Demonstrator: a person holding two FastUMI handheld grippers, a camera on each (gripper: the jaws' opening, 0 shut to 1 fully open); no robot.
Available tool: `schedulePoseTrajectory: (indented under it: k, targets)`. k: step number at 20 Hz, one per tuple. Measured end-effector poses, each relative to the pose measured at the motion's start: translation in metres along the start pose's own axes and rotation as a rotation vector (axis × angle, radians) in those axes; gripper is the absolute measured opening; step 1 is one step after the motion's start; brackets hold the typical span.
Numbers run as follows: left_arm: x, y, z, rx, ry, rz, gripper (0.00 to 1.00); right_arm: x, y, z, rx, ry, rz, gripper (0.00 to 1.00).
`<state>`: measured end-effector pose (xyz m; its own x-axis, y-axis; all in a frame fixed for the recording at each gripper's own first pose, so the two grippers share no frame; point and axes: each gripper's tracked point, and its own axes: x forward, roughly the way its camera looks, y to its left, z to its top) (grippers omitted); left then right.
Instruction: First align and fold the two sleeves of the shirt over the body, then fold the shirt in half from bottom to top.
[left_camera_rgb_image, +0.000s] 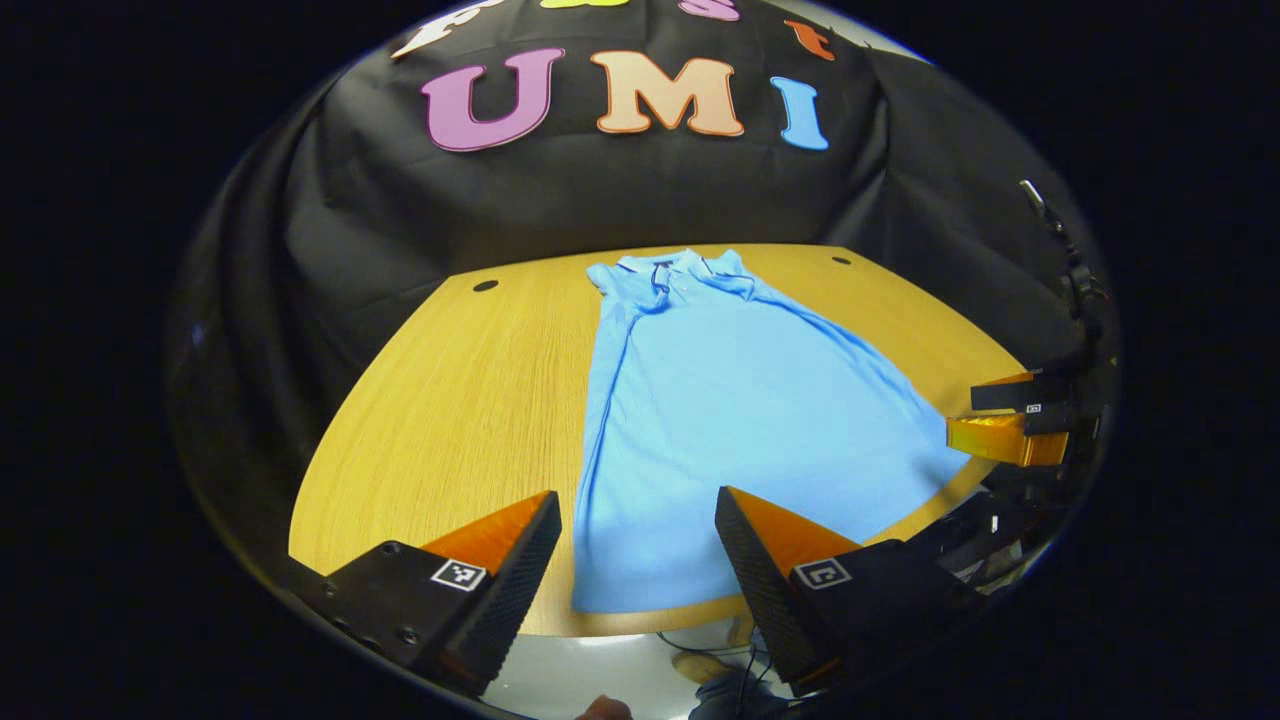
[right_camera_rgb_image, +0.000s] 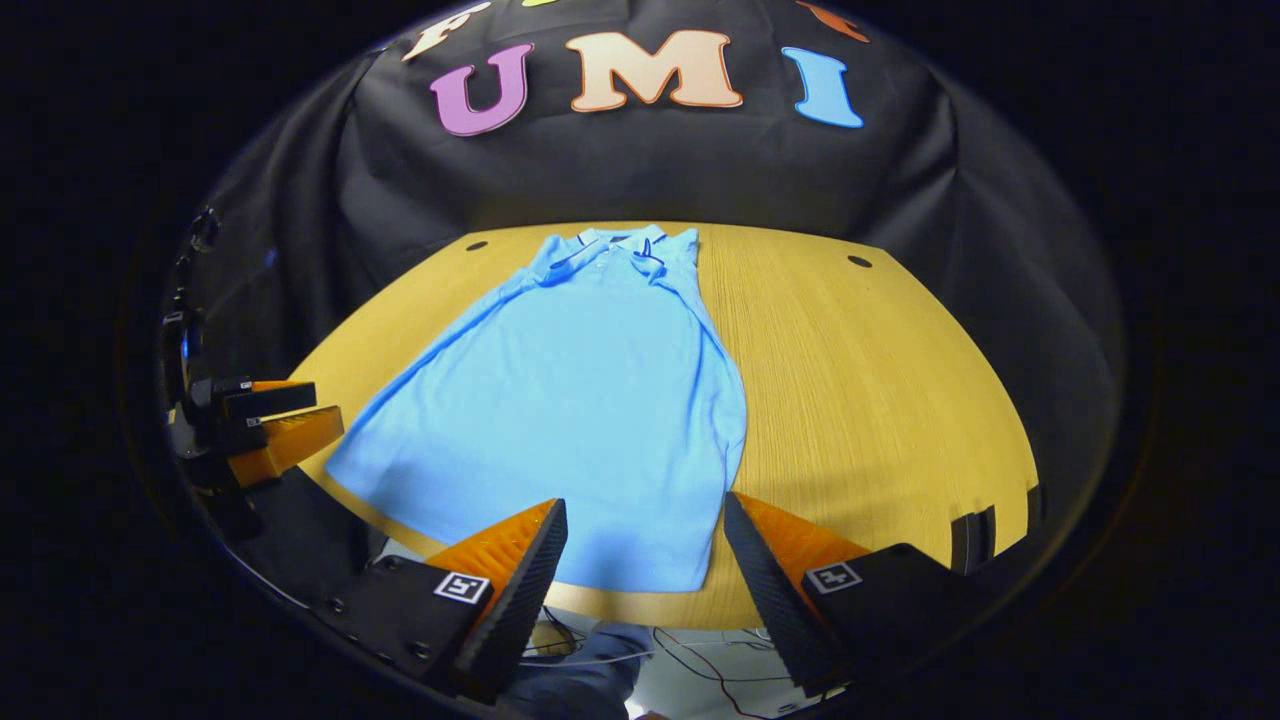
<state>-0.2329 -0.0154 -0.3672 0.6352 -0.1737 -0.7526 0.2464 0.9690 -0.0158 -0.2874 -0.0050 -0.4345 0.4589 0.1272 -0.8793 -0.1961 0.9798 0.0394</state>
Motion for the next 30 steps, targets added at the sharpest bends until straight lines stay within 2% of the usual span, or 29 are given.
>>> schedulePoseTrajectory:
  k: [1, 2, 3, 10, 11, 12, 13, 16, 17, 18, 19, 20, 21, 22, 23, 24, 25, 27, 30]
  targets:
    - [0.003, 0.001, -0.008, -0.007, 0.014, 0.001, 0.95, 0.004, -0.002, -0.005, 0.001, 0.012, -0.014, 0.98]
    - [0.004, -0.002, -0.014, -0.018, 0.028, -0.01, 0.95, 0.009, -0.004, -0.01, 0.003, 0.024, -0.025, 0.94]
    - [0.007, -0.007, -0.019, -0.032, 0.034, -0.021, 0.95, 0.011, -0.004, -0.013, 0.009, 0.032, -0.036, 0.98]
    - [0.017, -0.008, -0.052, -0.012, 0.112, -0.008, 0.95, 0.022, -0.006, -0.024, 0.008, 0.066, -0.063, 0.98]
    - [0.017, -0.009, -0.048, -0.016, 0.087, -0.006, 0.95, 0.023, -0.006, -0.026, 0.005, 0.074, -0.063, 0.94]
    - [0.019, -0.011, -0.051, -0.019, 0.102, -0.008, 0.96, 0.023, -0.005, -0.031, 0.004, 0.087, -0.062, 0.98]
    - [0.016, -0.01, -0.05, -0.024, 0.092, -0.009, 0.95, 0.023, -0.003, -0.035, 0.009, 0.103, -0.053, 0.94]
    - [0.019, -0.014, -0.05, -0.022, 0.081, -0.022, 0.97, 0.025, -0.002, -0.032, 0.043, 0.096, -0.042, 0.94]
    - [0.018, -0.016, -0.052, -0.022, 0.073, -0.03, 0.96, 0.027, 0.0, -0.032, 0.033, 0.1, -0.037, 0.94]
    - [0.019, -0.022, -0.05, -0.015, 0.056, -0.045, 0.93, 0.026, 0.003, -0.032, 0.022, 0.1, -0.023, 0.98]
    - [0.018, -0.027, -0.052, 0.002, 0.056, -0.064, 0.87, 0.026, 0.008, -0.032, 0.013, 0.104, -0.01, 0.89]
    - [0.019, -0.032, -0.05, 0.011, 0.05, -0.076, 0.7, 0.028, 0.012, -0.033, 0.005, 0.105, -0.005, 0.82]
    - [0.02, -0.036, -0.051, 0.006, 0.054, -0.077, 0.61, 0.027, 0.016, -0.032, 0.001, 0.104, 0.006, 0.63]
    - [0.02, -0.04, -0.05, -0.004, 0.049, -0.078, 0.41, 0.026, 0.02, -0.033, -0.002, 0.105, 0.014, 0.62]
    - [0.02, -0.045, -0.049, -0.016, 0.047, -0.079, 0.32, 0.025, 0.024, -0.032, 0.0, 0.103, 0.027, 0.43]
    - [0.02, -0.044, -0.049, -0.031, 0.043, -0.065, 0.12, 0.025, 0.028, -0.034, 0.004, 0.1, 0.037, 0.36]
    - [0.022, -0.046, -0.049, -0.036, 0.047, -0.055, 0.03, 0.027, 0.029, -0.033, 0.005, 0.096, 0.038, 0.23]
    - [0.023, -0.047, -0.048, -0.037, 0.077, -0.051, 0.0, 0.026, 0.03, -0.031, 0.002, 0.085, 0.042, 0.06]
    - [0.022, -0.048, -0.046, -0.06, 0.132, -0.054, 0.0, 0.026, 0.035, -0.027, 0.021, 0.07, 0.062, 0.03]
